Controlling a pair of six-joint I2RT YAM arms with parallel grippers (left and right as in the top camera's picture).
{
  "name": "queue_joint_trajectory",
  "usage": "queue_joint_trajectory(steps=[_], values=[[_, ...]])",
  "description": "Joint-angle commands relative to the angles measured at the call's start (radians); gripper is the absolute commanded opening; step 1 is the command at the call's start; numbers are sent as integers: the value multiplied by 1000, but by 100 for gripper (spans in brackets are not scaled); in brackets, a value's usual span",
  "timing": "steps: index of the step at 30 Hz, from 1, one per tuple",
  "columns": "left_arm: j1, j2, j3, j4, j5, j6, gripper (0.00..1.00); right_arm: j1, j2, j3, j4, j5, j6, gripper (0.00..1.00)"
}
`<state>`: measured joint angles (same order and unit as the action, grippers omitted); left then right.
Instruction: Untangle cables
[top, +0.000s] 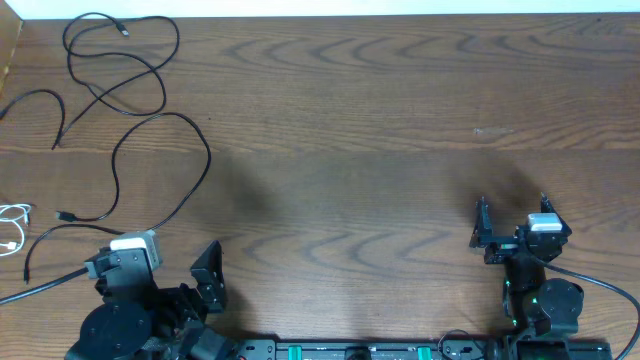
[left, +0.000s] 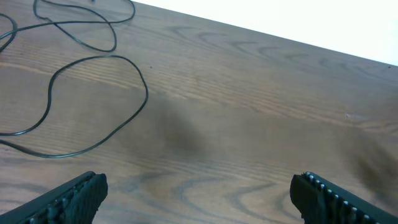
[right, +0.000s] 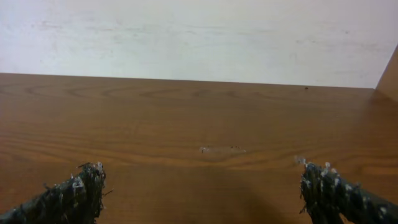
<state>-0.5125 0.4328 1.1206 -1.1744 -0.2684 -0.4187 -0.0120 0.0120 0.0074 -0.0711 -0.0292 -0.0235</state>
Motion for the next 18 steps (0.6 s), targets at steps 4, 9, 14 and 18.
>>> queue_joint_trajectory(steps=[4,9,14,18], values=[[69,-2,-6,-30,-10,2,99,-7,-6,-2,-4,4,-15,99],[167,-6,-20,-87,50,2,99,-7,-6,-2,-4,4,-15,99],[304,-22,-85,-22,128,0,99,-7,-6,-2,-4,4,-15,99],[436,-46,-129,61,204,25,99,-7,-6,-2,-4,4,-15,99]])
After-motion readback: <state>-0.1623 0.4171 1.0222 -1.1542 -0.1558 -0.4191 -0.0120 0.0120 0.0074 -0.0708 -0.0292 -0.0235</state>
